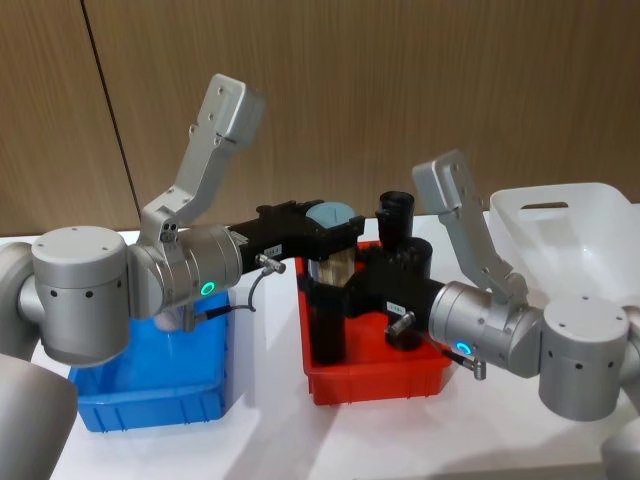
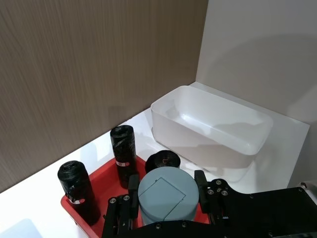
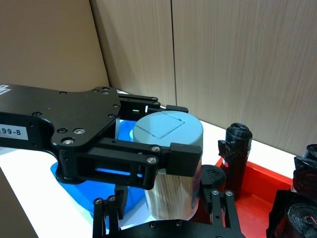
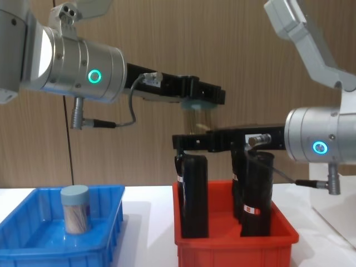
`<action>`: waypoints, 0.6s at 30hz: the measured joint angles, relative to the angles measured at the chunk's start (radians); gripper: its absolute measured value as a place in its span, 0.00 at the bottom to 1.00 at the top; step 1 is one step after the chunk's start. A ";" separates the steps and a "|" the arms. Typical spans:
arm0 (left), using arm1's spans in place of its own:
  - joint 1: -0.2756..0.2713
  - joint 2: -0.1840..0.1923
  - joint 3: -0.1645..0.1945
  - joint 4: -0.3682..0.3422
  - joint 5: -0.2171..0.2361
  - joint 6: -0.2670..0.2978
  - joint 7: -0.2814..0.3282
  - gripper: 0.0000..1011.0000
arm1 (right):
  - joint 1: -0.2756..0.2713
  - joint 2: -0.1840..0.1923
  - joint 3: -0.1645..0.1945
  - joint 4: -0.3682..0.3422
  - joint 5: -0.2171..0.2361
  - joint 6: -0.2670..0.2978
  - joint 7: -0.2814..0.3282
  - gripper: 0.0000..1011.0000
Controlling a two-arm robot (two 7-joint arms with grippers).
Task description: Pick the cotton swabs from the blue box and place them into the white box.
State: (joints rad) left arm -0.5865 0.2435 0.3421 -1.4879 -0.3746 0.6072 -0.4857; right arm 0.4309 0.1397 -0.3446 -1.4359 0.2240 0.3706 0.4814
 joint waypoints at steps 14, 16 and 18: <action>0.000 0.000 0.000 0.000 0.000 0.000 0.001 0.66 | 0.016 -0.009 -0.004 0.023 0.000 -0.015 -0.016 0.63; 0.000 0.000 0.000 0.000 0.000 -0.001 0.001 0.66 | 0.017 -0.009 -0.005 0.025 0.001 -0.016 -0.017 0.63; 0.000 0.000 0.000 0.000 0.000 -0.001 0.000 0.70 | 0.019 -0.010 -0.005 0.027 0.003 -0.019 -0.021 0.63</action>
State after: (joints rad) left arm -0.5865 0.2435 0.3424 -1.4880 -0.3749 0.6067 -0.4858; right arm 0.4501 0.1300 -0.3492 -1.4084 0.2272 0.3521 0.4603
